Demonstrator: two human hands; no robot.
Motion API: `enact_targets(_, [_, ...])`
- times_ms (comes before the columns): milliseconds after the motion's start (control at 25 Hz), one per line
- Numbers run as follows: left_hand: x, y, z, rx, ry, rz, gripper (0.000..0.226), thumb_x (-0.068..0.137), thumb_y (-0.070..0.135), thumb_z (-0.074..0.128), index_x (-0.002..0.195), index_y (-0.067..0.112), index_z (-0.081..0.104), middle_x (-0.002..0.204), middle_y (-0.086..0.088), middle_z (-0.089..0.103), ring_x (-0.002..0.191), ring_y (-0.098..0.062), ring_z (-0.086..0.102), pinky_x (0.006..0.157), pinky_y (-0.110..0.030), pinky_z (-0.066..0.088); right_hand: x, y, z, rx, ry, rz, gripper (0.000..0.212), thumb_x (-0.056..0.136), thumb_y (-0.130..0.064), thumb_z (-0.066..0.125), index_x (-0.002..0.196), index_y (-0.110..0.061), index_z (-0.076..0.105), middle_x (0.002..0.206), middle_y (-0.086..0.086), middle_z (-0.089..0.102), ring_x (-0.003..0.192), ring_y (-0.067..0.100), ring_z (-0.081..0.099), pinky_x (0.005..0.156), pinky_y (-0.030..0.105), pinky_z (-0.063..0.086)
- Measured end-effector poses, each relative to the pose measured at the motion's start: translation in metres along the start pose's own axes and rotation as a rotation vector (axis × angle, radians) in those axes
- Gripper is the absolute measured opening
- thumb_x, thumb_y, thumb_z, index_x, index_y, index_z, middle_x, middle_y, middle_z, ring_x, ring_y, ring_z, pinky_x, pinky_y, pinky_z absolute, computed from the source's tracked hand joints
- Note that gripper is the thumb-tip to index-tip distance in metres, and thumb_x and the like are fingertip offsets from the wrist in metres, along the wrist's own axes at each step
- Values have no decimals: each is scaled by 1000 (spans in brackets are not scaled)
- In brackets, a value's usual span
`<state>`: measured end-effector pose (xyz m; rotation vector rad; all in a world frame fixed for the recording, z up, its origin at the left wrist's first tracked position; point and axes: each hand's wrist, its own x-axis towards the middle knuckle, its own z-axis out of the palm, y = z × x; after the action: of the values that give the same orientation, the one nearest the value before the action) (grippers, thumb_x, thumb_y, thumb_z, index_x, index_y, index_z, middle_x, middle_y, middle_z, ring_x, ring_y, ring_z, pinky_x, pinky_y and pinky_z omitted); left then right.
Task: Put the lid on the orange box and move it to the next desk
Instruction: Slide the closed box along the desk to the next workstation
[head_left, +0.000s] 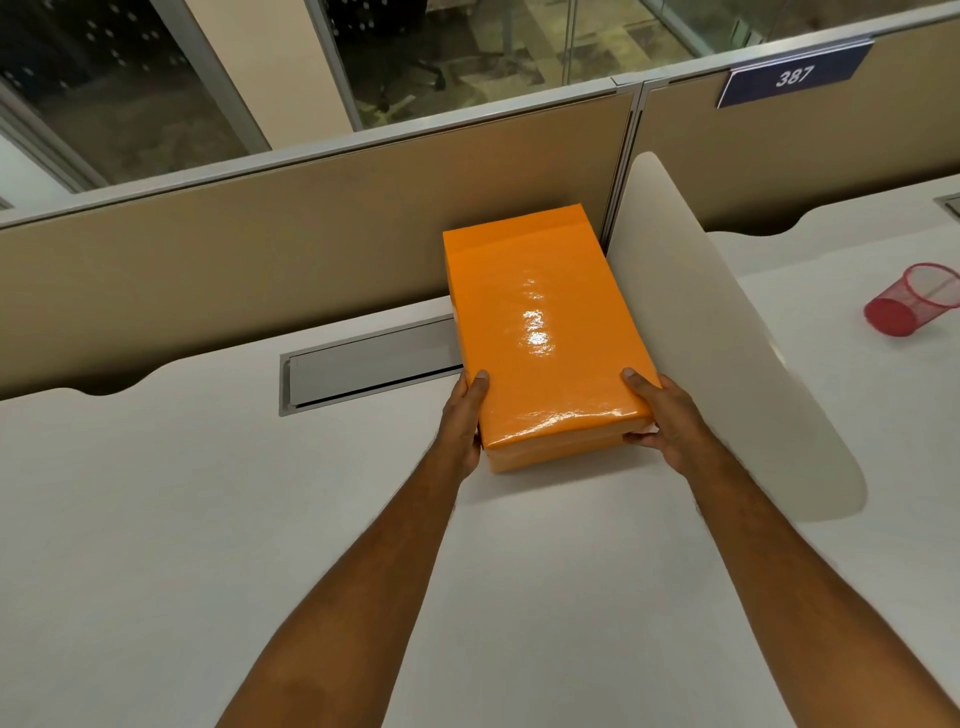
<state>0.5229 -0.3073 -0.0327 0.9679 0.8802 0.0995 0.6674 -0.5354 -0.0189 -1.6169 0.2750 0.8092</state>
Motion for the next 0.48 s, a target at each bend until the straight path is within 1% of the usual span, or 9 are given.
enact_targets(120, [8,2,0,15,-3,-7,59,105,44,55,160,30,38,149,-5,61,124,-30,66,100,-53,57,2,-1,2,1,5,-2,70,90,-47,71,151,-24,45,136,7,61,117,34,61,99,67,51])
enact_targets(200, [12,-1,-1,28,-13,-3,60,105,46,55,160,31,37,150,-6,61,129,-33,65,106,-57,55,2,-2,2,7,3,-2,71,90,-48,71,151,-24,44,136,6,60,117,33,61,100,67,51])
enact_targets(320, [15,-4,-4,21,-29,4,61,105,47,55,161,31,36,151,-7,61,130,-33,64,107,-57,55,-1,-2,4,17,6,-26,70,90,-48,71,151,-24,44,135,5,61,111,30,63,100,67,51])
enact_targets(400, [15,-5,-4,25,-42,13,61,105,47,54,161,30,36,151,-6,61,130,-33,65,104,-55,57,-2,-2,4,29,7,-28,68,91,-47,70,150,-24,45,132,4,61,103,23,63,100,67,51])
enact_targets(480, [15,-5,-4,28,-44,25,61,105,47,53,161,30,36,151,-6,61,130,-32,65,100,-51,59,-4,-2,4,32,-4,-32,67,92,-46,70,149,-23,45,130,4,61,100,21,63,100,67,51])
